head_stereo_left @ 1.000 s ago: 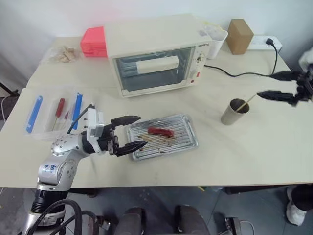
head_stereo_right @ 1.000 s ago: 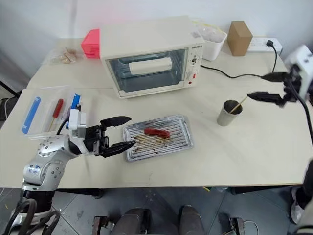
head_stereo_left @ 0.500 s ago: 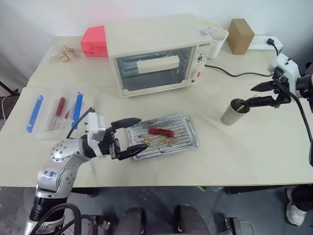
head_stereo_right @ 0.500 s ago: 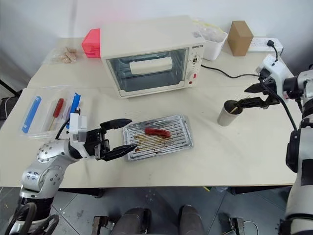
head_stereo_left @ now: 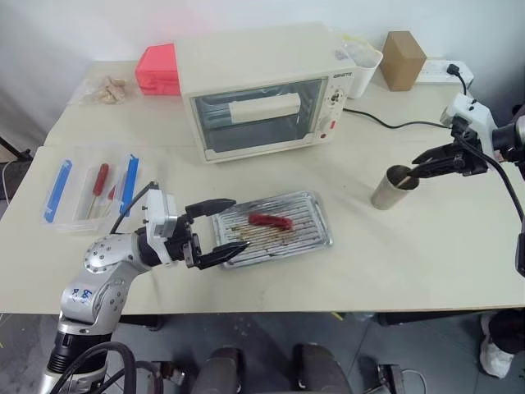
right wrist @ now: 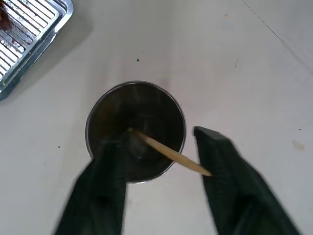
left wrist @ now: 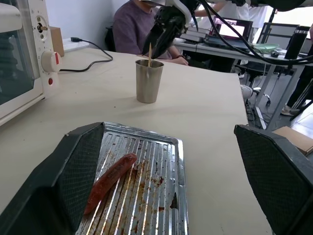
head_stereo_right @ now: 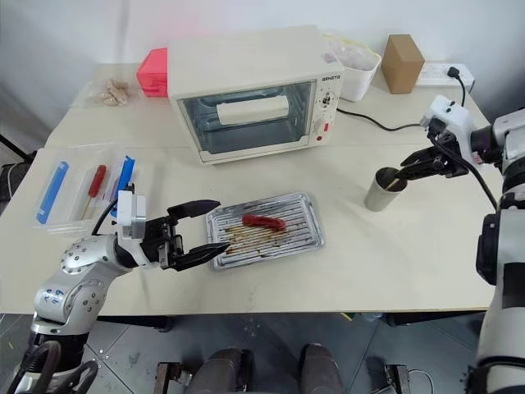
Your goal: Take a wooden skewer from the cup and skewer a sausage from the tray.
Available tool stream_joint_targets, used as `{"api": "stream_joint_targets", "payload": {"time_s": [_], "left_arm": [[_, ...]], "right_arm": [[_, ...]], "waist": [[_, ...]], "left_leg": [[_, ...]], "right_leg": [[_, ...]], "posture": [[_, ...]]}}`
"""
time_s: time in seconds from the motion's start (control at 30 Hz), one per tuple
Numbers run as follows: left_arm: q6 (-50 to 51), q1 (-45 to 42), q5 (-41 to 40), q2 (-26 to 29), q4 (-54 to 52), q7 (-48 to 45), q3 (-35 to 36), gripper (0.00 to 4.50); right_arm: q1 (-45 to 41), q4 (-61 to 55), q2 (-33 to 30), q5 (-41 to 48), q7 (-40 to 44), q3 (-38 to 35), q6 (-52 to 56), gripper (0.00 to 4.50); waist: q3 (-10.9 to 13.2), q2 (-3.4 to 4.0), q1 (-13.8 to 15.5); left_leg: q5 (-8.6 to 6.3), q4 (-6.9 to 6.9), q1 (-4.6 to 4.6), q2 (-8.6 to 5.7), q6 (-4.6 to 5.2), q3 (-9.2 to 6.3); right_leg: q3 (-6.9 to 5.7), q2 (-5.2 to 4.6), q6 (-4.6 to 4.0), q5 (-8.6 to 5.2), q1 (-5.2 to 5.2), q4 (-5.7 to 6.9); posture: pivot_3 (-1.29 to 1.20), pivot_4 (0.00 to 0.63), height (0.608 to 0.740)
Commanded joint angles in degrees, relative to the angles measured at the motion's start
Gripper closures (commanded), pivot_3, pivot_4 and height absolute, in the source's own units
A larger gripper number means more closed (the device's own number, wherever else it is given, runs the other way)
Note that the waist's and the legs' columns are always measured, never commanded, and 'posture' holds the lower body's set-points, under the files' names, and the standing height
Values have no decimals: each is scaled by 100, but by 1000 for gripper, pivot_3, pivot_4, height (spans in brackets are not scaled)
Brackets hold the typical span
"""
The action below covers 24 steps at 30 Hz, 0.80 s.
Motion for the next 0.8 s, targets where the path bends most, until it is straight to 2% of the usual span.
{"api": "stream_joint_targets", "payload": {"time_s": [0.03, 0.1, 0.13, 0.5, 0.8], "left_arm": [[-77, 19, -25, 29, -201, 25, 89, 0], [-89, 24, -17, 21, -199, 36, 87, 0], [-95, 24, -13, 19, -195, 38, 85, 0], [-244, -4, 65, -61, -115, 146, 64, 0], [-323, 348, 29, 88, -176, 127, 312, 0]], "right_arm": [[-233, -51, -52, -93, 360, 26, 24, 3704], [-296, -38, -58, -123, 466, 75, 48, 4328], [-324, -30, -57, -124, 487, 88, 67, 4460], [-857, 99, -147, 276, 491, 478, 204, 4460], [-1818, -136, -743, 1007, 491, 1088, 253, 4460]], "waist": [[0, 0, 0], [0, 0, 1], [0, 0, 0], [0, 0, -1], [3, 5, 10]], "left_leg": [[0, 0, 0, 0, 0, 0], [0, 0, 0, 0, 0, 0], [0, 0, 0, 0, 0, 0], [0, 0, 0, 0, 0, 0], [-1, -11, -1, -1, -1, 2]], "right_leg": [[0, 0, 0, 0, 0, 0], [0, 0, 0, 0, 0, 1], [0, 0, 0, 0, 0, 0], [1, 0, 0, 0, -2, 2], [3, -2, 0, 0, -9, -2]], "posture": [[0, 150, 740], [0, 150, 740], [0, 150, 740], [0, 150, 740], [0, 150, 740]]}}
